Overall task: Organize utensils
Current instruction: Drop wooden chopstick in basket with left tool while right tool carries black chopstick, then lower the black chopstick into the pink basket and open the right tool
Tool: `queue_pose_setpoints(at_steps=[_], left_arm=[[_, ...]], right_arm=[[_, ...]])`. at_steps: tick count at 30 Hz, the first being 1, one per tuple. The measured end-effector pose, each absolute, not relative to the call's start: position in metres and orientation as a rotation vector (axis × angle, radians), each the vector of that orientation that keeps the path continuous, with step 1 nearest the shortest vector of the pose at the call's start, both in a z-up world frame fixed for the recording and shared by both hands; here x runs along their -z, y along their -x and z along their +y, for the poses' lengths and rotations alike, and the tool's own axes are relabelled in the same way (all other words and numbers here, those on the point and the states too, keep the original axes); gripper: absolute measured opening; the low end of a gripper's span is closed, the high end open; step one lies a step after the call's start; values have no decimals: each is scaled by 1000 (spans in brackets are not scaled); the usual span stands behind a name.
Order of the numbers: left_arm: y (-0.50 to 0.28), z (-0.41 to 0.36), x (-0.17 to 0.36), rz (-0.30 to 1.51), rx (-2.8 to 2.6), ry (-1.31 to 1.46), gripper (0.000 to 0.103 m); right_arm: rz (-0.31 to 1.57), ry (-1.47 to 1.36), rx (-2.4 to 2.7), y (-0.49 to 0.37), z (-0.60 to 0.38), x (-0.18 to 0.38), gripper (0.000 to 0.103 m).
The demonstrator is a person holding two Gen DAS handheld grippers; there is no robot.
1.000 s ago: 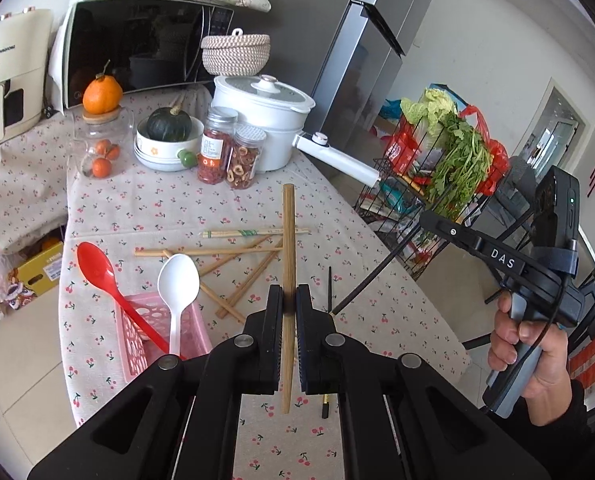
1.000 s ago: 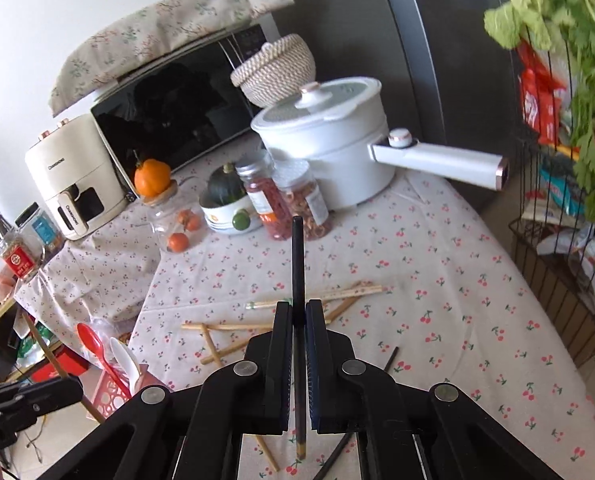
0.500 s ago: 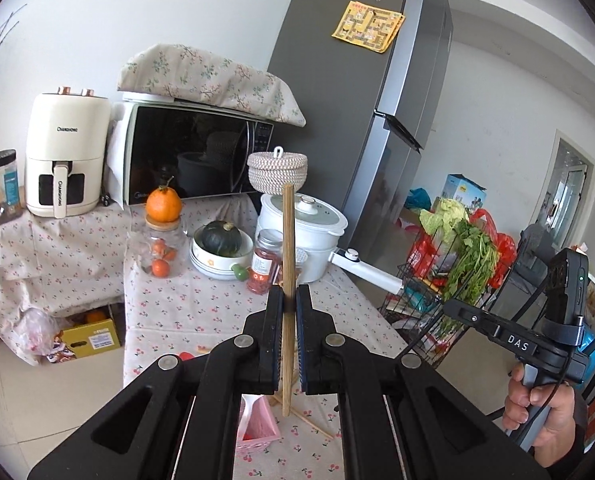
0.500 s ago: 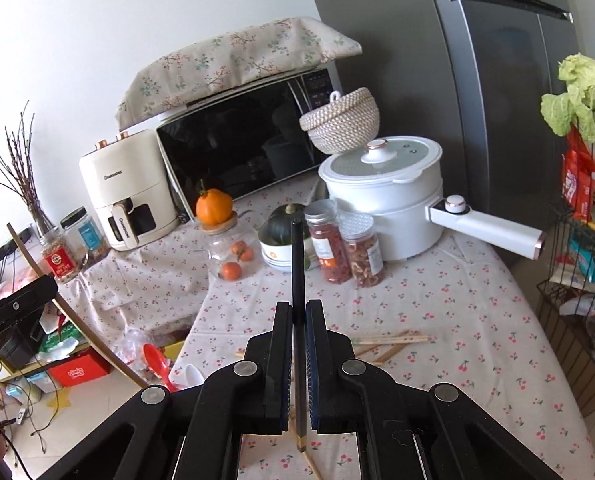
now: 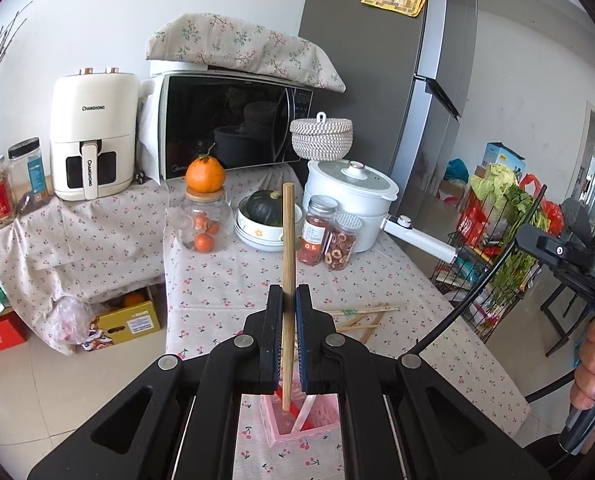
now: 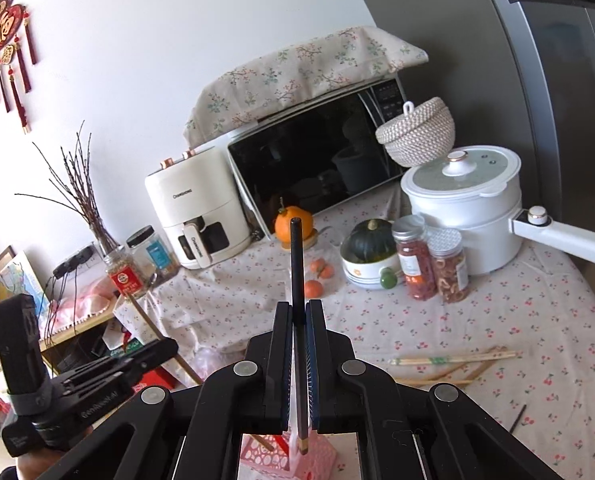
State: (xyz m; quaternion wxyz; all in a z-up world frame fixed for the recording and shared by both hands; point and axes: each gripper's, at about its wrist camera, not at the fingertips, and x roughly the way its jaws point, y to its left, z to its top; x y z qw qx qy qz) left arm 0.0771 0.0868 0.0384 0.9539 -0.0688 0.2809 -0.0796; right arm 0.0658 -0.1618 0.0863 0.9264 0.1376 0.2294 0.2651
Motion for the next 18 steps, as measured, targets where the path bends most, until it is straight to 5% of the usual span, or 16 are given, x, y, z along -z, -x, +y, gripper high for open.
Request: queue_pose_setpoints(at_steps=[12, 16, 18], left_arm=[[-103, 90, -4, 699, 143, 143, 9], [-100, 95, -6, 707, 135, 178, 49], [-96, 98, -9, 696, 139, 196, 58]], right_arm=[[632, -240, -614, -94, -111, -47, 7], [668, -251, -627, -100, -107, -38, 19], [653, -262, -630, -98, -112, -41, 43]])
